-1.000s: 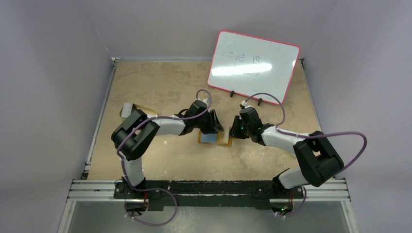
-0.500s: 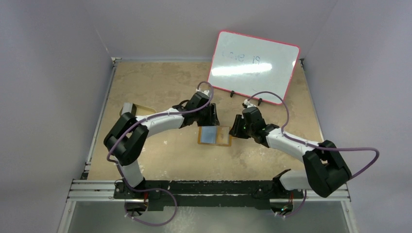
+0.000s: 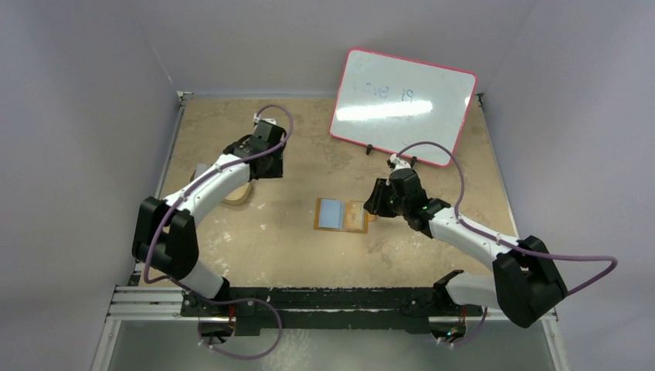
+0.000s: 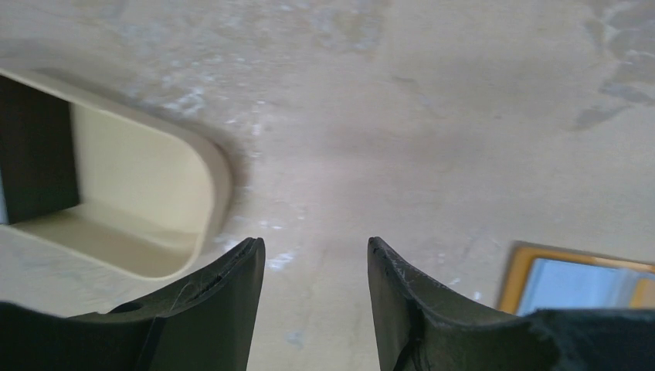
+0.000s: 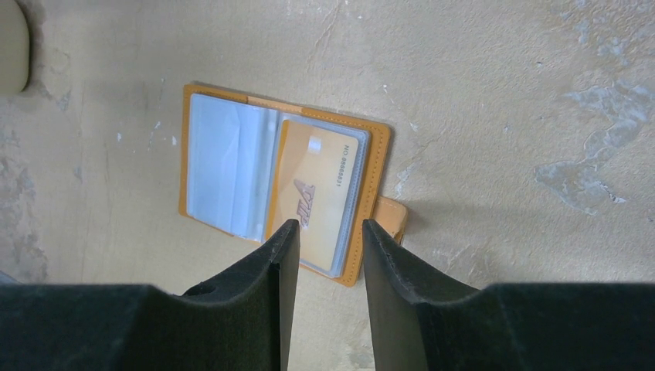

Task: Put the credit cards into the card holder
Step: Pick up the credit card from the storage box.

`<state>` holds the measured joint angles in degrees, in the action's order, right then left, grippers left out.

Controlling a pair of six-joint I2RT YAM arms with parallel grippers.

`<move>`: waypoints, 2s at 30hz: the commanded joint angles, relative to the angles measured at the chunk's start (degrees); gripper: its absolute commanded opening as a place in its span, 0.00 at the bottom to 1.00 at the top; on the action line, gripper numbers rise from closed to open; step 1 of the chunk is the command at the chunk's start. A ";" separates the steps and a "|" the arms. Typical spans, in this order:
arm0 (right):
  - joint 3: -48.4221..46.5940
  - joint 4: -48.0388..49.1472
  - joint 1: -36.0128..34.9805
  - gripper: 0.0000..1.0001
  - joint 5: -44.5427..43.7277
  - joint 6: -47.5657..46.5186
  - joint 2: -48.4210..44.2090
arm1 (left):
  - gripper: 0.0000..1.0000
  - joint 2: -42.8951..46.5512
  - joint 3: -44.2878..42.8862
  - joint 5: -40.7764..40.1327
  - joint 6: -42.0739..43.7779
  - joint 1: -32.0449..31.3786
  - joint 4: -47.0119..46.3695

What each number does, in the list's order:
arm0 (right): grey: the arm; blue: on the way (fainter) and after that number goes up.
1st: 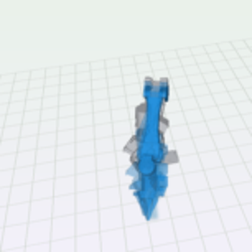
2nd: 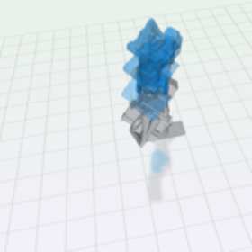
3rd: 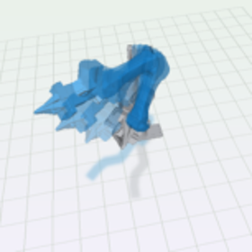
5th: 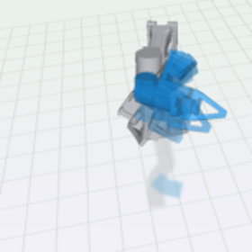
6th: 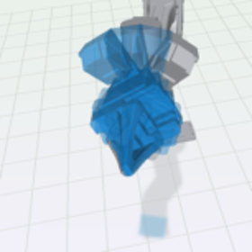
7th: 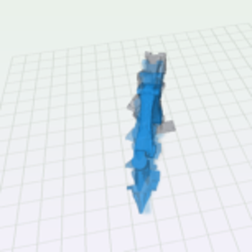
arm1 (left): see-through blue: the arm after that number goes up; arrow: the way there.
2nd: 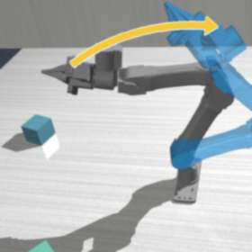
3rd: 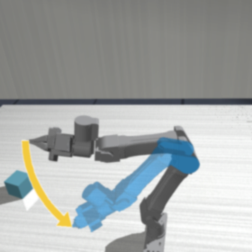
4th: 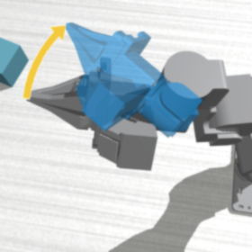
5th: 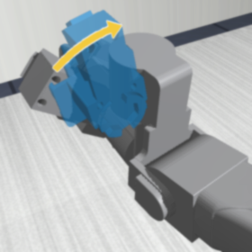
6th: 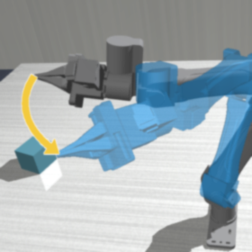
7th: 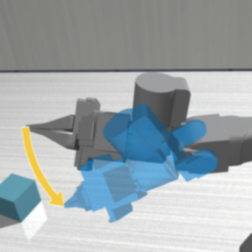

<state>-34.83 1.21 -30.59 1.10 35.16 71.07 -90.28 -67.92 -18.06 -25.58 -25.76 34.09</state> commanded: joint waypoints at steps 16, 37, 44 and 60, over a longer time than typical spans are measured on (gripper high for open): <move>-0.56 0.94 -0.16 0.38 2.15 -2.06 -2.43 | 0.53 -5.73 -9.14 -20.97 11.61 14.62 10.01; -2.02 -0.36 -0.11 0.38 1.59 -2.83 -2.25 | 0.57 -15.14 -9.50 -17.29 18.00 23.91 7.80; -2.46 -0.34 -0.13 0.38 1.72 -3.16 -1.91 | 0.58 -17.85 -10.43 -18.73 18.33 24.17 8.58; -2.11 -0.23 -0.11 0.39 2.24 -3.28 -1.55 | 0.46 -18.53 -13.42 -24.01 18.77 24.18 11.06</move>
<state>-34.81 0.25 -30.59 2.72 32.73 69.73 -108.75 -78.46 -39.29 -7.73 -1.89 44.34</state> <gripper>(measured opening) 0.385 0.489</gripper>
